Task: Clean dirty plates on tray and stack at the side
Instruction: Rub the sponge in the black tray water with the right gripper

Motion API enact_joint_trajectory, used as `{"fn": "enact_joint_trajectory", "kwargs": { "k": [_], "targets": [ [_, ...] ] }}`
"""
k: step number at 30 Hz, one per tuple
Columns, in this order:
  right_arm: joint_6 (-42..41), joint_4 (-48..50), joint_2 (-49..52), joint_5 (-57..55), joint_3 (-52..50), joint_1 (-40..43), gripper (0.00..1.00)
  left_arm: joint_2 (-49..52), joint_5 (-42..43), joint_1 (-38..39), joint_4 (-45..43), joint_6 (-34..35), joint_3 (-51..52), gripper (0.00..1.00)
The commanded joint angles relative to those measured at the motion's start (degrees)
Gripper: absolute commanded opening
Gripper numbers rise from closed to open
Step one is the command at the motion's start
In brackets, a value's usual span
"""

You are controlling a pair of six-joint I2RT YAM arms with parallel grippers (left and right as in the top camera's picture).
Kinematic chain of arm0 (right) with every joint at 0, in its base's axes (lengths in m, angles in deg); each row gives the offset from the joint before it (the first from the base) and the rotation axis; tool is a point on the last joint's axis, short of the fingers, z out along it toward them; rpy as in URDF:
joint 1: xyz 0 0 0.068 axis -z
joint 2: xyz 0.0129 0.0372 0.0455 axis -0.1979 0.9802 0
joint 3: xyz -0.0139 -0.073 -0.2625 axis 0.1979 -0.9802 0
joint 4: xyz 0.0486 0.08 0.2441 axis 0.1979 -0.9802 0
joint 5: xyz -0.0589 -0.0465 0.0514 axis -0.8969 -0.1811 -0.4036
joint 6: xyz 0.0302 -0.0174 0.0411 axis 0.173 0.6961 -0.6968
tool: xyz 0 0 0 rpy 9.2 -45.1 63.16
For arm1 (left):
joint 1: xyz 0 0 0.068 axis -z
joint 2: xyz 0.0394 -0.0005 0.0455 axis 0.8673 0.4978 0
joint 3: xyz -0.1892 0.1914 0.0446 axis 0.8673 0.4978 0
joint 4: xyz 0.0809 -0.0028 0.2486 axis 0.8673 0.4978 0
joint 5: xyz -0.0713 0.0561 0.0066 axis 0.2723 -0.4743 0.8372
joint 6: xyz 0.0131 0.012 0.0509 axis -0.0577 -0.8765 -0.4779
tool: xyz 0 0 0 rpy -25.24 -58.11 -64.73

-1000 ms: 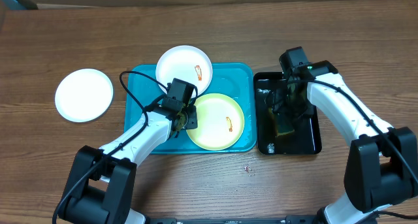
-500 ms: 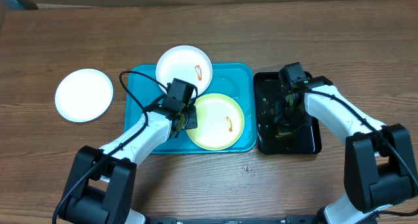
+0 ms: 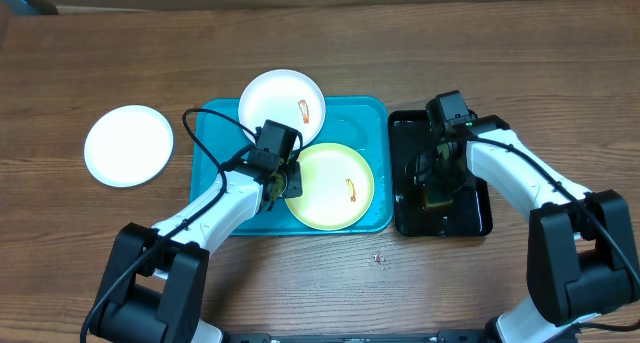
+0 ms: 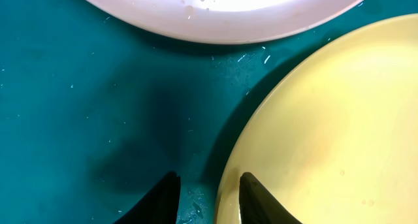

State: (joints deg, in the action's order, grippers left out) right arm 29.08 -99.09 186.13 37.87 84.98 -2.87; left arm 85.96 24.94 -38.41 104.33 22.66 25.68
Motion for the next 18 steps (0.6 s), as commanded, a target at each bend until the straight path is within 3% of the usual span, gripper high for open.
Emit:
{"fn": "enact_joint_trajectory", "kwargs": {
  "k": [1,5,7,8,13,18],
  "targets": [
    [0.00,1.51,-0.42,-0.79,-2.69,0.09,0.57,-0.31,-0.72,0.04,-0.02,0.33,0.37,0.33],
    [0.04,1.68,-0.44,-0.57,-3.65,0.09,0.31,-0.31,-0.72,0.04,-0.04,0.33,0.37,0.34],
    [0.07,1.92,-0.44,0.96,-3.54,0.11,0.09,-0.31,-0.70,0.04,-0.07,0.33,0.37,0.37],
    [0.09,1.92,-0.44,1.33,-3.28,0.11,0.04,-0.31,-0.72,0.04,-0.07,0.33,0.37,0.39],
    [0.04,1.25,-0.46,1.36,-1.92,0.11,0.04,-0.31,-0.72,0.04,-0.39,0.33,0.37,0.46],
    [0.96,0.79,-0.57,1.33,-1.84,0.11,0.04,-0.31,-0.70,0.04,-1.14,0.33,0.37,0.40]
  ]
}}
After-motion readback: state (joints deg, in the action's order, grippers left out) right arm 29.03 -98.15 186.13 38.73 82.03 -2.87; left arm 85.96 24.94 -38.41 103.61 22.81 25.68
